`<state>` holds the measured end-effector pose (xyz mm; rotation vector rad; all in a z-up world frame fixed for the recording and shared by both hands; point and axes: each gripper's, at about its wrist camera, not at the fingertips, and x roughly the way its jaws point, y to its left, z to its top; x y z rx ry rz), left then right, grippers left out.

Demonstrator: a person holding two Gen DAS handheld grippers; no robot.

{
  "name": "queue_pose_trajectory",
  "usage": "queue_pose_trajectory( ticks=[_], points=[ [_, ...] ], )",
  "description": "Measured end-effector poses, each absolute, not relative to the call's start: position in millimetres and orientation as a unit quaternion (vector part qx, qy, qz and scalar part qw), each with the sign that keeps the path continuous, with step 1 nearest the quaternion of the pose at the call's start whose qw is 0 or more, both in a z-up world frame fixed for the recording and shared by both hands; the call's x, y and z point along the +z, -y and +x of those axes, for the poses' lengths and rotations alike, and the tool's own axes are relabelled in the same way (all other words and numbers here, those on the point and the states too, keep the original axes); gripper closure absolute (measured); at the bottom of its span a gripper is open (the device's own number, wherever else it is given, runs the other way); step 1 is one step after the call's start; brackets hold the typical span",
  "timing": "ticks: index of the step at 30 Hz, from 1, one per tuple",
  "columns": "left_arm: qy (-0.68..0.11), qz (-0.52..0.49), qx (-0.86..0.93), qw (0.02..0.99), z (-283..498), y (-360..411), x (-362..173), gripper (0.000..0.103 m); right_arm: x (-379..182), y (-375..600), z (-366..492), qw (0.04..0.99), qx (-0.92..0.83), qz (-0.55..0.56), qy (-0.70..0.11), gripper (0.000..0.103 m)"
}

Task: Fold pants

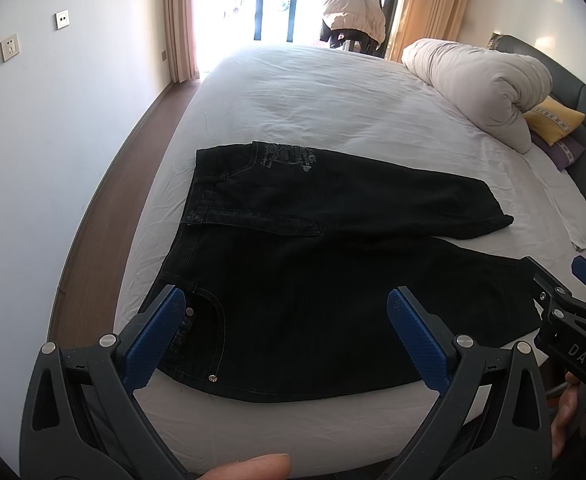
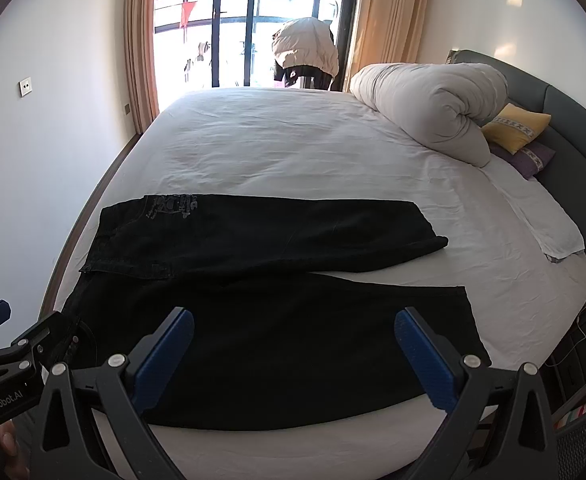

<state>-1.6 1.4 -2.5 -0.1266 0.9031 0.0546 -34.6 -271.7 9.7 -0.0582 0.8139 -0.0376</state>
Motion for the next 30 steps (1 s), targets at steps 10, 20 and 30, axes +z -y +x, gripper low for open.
queue_pose_trajectory(
  ticks=[10,20,30],
  points=[
    [-0.437,-0.061,0.027,0.897,-2.7,-2.9,-4.6,0.000,4.5,272.8,-37.6,0.917,-0.017,-0.028,-0.398,0.000],
    [-0.437,-0.061,0.027,0.897,-2.7,-2.5,-4.6,0.000,3.2,276.0,-36.2,0.916,-0.017,-0.028,-0.399,0.000],
    [-0.438,-0.061,0.028,0.897,-2.7,-2.6,-4.8,0.000,-1.2,271.6,-42.3,0.916,-0.017,-0.029,-0.400,0.000]
  ],
)
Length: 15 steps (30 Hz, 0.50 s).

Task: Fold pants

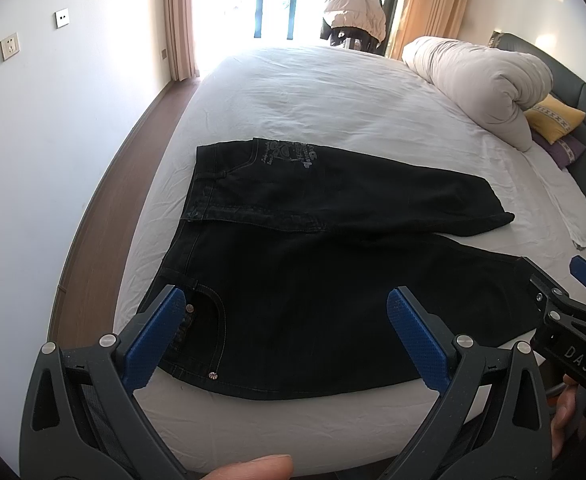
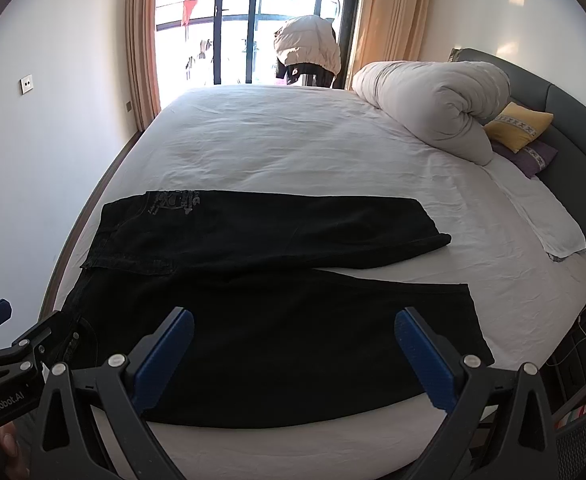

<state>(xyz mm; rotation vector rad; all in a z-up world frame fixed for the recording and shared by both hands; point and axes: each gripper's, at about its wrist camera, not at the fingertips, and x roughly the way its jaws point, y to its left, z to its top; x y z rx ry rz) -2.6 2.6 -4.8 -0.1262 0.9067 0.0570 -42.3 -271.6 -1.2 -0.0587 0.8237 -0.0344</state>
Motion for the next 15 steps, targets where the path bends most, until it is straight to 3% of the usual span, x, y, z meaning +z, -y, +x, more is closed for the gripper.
queue_pose_trajectory(
  ticks=[15],
  points=[
    [-0.438,-0.061,0.028,0.896,-3.6,-2.2,-6.9,0.000,-1.4,270.5,-42.9,0.915,-0.017,-0.028,-0.402,0.000]
  ],
)
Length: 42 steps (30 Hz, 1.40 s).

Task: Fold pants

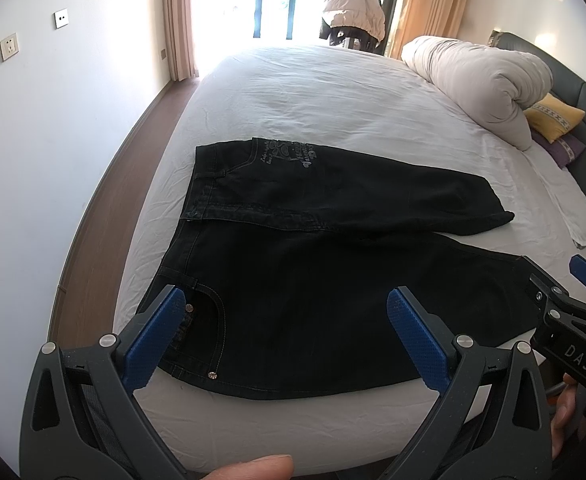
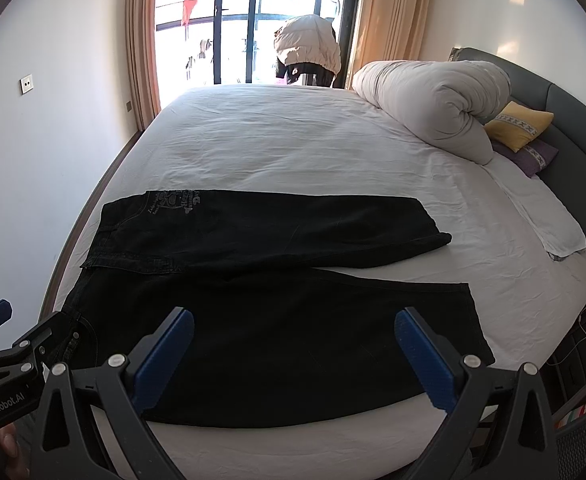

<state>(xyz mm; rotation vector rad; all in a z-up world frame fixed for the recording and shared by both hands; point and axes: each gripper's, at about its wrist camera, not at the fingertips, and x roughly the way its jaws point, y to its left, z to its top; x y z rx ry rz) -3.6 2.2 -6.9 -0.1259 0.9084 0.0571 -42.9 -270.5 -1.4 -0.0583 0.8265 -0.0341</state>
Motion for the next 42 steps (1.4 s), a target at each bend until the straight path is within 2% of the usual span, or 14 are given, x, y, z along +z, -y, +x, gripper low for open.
queue_pose_trajectory(
  ticks=[32,36,42],
  points=[
    [-0.434,-0.040,0.028,0.900,-3.2,-2.4,-23.4,0.000,-19.4,265.6,-37.4,0.910,-0.009,-0.025,-0.413,0.000],
    [-0.434,-0.039,0.011,0.900,13.4,-12.2,-32.8,0.000,-27.0,275.3,-26.0,0.910,0.009,-0.024,-0.414,0.000],
    [-0.412,-0.026,-0.063,0.908,78.6,-40.9,-47.5,0.000,-36.0,293.3,18.5,0.912,0.060,-0.011,-0.404,0.000]
  ],
)
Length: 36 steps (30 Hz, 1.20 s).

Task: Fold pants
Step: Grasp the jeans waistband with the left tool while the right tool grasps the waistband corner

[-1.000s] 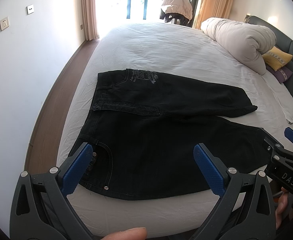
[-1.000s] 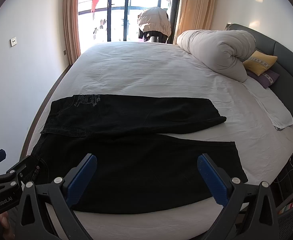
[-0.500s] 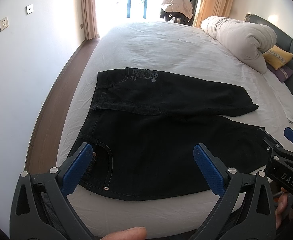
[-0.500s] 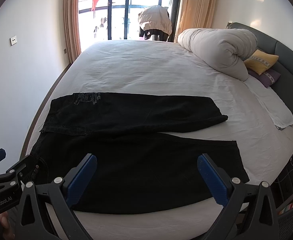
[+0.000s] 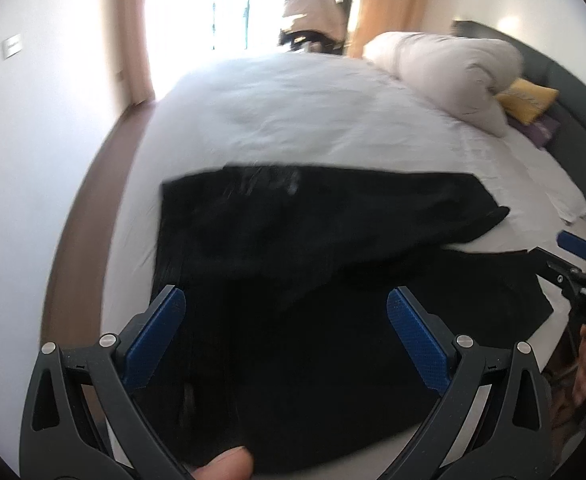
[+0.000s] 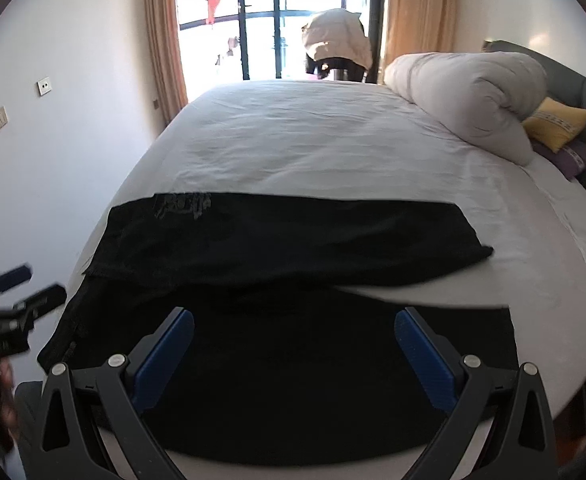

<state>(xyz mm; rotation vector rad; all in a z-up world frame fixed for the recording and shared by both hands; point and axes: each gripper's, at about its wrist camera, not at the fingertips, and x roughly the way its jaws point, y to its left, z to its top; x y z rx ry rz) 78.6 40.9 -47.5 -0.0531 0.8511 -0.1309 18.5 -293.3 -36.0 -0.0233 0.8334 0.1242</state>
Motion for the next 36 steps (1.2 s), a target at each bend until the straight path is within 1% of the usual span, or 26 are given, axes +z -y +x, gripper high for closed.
queue_pose_trajectory(
  ticks=[4,6,8,10,12,15,18,19,20,22,24,26,27,28,29,31,32,34,36],
  points=[
    [-0.445,0.037,-0.072,0.892,150.3,-58.7,-63.2,0.000,-39.9,291.8,58.2,0.914,0.100,-0.039,-0.392,0.000],
    [-0.441,0.051,-0.076,0.893,188.9,-72.3,-65.3,0.000,-45.0,289.6,81.5,0.911,0.114,-0.057,-0.392,0.000],
    [-0.445,0.081,-0.084,0.888,234.8,-83.5,-70.3,0.000,-51.2,286.1,104.5,0.906,0.132,-0.067,-0.396,0.004],
    [-0.463,0.114,-0.121,0.870,281.1,-89.0,-82.3,0.000,-59.4,283.0,126.1,0.897,0.158,-0.076,-0.406,0.013],
    [-0.479,0.147,-0.143,0.854,312.9,-93.0,-96.1,0.000,-70.7,275.2,146.5,0.888,0.184,-0.100,-0.410,0.019],
    [-0.515,0.187,-0.189,0.815,357.2,-93.1,-124.9,0.001,-86.9,269.2,170.5,0.872,0.231,-0.115,-0.415,0.020],
    [-0.557,0.184,-0.221,0.780,386.0,-92.6,-148.9,0.010,-103.0,264.8,194.2,0.859,0.255,-0.120,-0.427,0.025],
    [-0.564,0.186,-0.225,0.773,391.9,-90.2,-156.6,0.018,-107.0,264.0,200.4,0.856,0.259,-0.123,-0.431,0.027],
    [-0.575,0.188,-0.232,0.762,400.5,-91.3,-166.7,0.022,-110.6,263.1,205.5,0.853,0.263,-0.124,-0.434,0.027],
    [-0.594,0.188,-0.236,0.745,413.6,-94.3,-183.9,0.025,-117.0,261.2,215.6,0.850,0.270,-0.127,-0.434,0.027],
    [-0.610,0.175,-0.244,0.733,424.6,-97.9,-195.7,0.025,-120.6,259.0,222.3,0.847,0.281,-0.127,-0.434,0.027],
    [-0.617,0.165,-0.248,0.729,431.7,-100.9,-202.4,0.028,-124.6,255.4,229.5,0.842,0.291,-0.133,-0.435,0.030],
    [-0.617,0.163,-0.249,0.728,433.3,-101.5,-204.3,0.031,-126.4,252.4,233.1,0.839,0.296,-0.136,-0.436,0.032],
    [-0.617,0.160,-0.253,0.728,433.8,-102.0,-205.5,0.044,-127.7,250.7,235.2,0.837,0.299,-0.138,-0.437,0.034],
    [-0.617,0.158,-0.256,0.727,433.4,-102.5,-205.0,0.067,-129.0,248.0,239.2,0.835,0.301,-0.140,-0.438,0.034],
    [-0.616,0.154,-0.263,0.726,429.4,-101.4,-204.7,0.088,-129.0,242.5,246.6,0.835,0.304,-0.142,-0.437,0.036],
    [-0.612,0.162,-0.263,0.728,425.2,-97.1,-205.1,0.092,-128.9,239.7,250.1,0.835,0.305,-0.141,-0.436,0.037],
    [-0.597,0.179,-0.259,0.738,414.7,-91.0,-203.4,0.095,-129.8,231.6,258.9,0.833,0.310,-0.140,-0.436,0.040],
    [-0.570,0.191,-0.254,0.758,400.4,-87.7,-194.4,0.096,-128.4,223.3,264.2,0.831,0.318,-0.146,-0.433,0.041]
  ],
)
